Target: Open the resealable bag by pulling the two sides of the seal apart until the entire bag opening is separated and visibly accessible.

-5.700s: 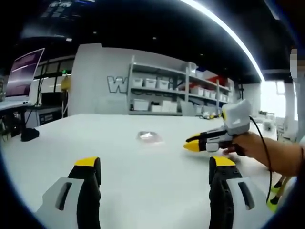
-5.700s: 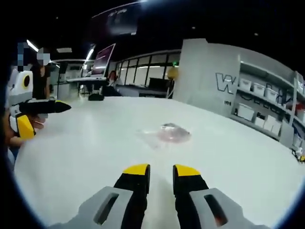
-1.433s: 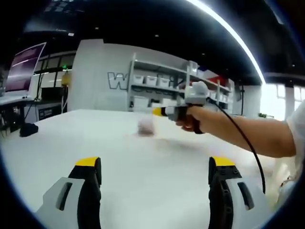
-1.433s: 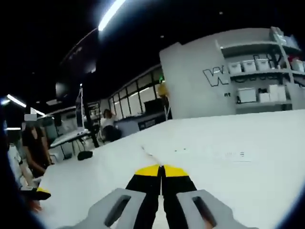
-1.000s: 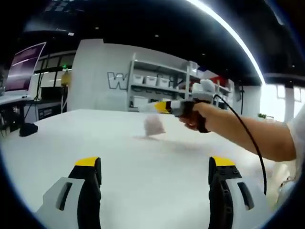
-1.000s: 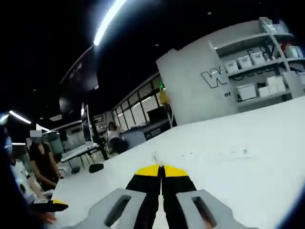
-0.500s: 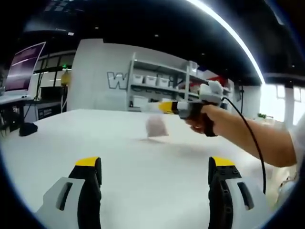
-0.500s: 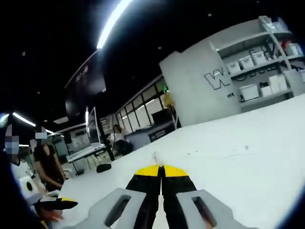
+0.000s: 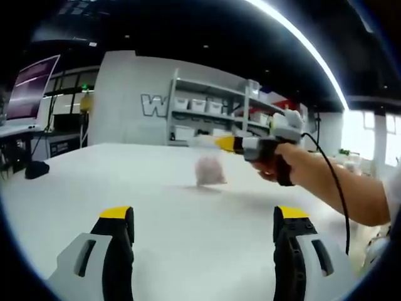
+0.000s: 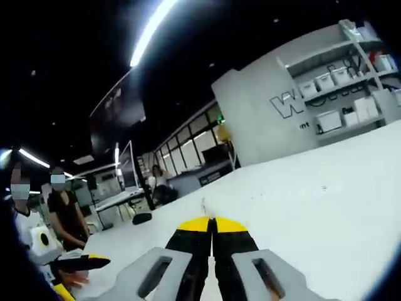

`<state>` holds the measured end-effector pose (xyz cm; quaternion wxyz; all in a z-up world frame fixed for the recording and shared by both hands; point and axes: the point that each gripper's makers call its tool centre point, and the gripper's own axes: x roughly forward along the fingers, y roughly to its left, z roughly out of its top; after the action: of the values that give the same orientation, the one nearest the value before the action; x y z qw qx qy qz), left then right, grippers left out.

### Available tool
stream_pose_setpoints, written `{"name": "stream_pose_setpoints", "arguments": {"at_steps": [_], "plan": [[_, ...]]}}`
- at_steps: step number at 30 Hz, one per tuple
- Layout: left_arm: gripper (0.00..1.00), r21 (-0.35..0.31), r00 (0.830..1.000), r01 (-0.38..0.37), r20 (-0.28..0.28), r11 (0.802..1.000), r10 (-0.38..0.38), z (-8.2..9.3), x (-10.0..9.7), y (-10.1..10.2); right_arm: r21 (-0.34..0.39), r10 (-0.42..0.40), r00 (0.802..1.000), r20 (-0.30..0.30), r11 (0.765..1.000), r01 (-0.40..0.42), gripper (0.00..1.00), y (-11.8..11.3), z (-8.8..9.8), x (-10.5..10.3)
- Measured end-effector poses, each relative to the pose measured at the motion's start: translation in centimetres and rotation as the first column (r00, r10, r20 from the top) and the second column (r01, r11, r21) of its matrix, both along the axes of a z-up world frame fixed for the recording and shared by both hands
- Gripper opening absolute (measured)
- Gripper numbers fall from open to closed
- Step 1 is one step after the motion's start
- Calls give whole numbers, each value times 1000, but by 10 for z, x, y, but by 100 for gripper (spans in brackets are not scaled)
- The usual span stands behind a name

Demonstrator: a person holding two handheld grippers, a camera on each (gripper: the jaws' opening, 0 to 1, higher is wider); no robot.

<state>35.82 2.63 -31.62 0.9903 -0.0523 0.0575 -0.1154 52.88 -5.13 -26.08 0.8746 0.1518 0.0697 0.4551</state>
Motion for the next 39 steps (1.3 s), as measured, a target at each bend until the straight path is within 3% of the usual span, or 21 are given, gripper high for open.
{"name": "stream_pose_setpoints", "arguments": {"at_steps": [17,39], "plan": [[91,-15,1000,4,7,1000,-4,2,-2,0,53,27,999,25,998,-28,0,-11,10,-48],[90,-22,1000,10,16,1000,-10,6,-5,-3,100,63,998,9,993,-63,0,-19,6,-79]]}}
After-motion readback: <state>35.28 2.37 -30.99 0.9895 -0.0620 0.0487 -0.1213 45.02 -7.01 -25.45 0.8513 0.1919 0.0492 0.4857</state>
